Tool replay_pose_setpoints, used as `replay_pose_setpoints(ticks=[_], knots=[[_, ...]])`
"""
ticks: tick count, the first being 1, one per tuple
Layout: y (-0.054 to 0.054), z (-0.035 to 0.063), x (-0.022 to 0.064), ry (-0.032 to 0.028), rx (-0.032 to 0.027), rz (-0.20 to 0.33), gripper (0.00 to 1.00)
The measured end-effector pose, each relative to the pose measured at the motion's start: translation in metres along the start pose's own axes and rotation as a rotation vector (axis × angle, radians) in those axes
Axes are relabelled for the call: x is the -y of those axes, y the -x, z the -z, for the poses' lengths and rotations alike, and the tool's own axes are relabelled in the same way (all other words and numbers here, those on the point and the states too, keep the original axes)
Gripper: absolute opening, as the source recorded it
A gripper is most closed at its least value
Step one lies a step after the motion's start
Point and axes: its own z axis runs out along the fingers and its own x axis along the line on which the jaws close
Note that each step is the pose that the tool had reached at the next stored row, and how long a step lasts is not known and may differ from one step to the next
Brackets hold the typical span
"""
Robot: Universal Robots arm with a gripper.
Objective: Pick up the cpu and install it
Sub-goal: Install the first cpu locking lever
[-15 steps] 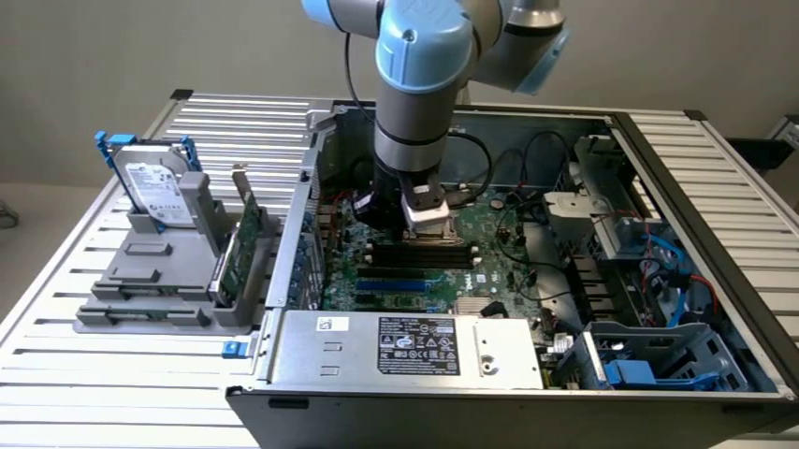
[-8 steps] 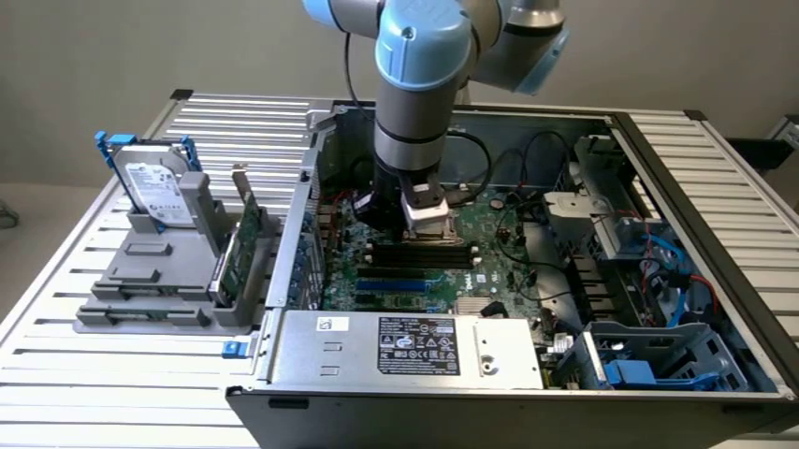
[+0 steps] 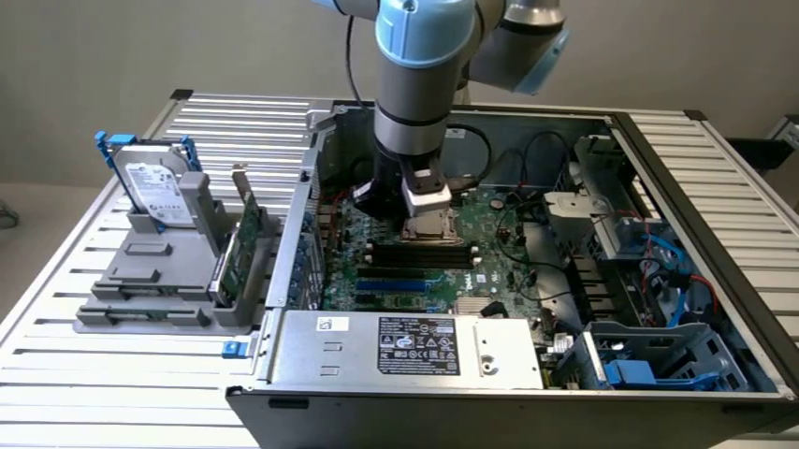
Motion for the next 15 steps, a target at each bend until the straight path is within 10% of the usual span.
replay_pose_setpoints(ticks=[8, 15], knots=[[0.001, 0.0316, 0.0078, 0.0013, 0.0008, 0.002, 0.11], [0.001, 0.0523, 0.0121, 0.0016, 0.0180, 0.110, 0.11]])
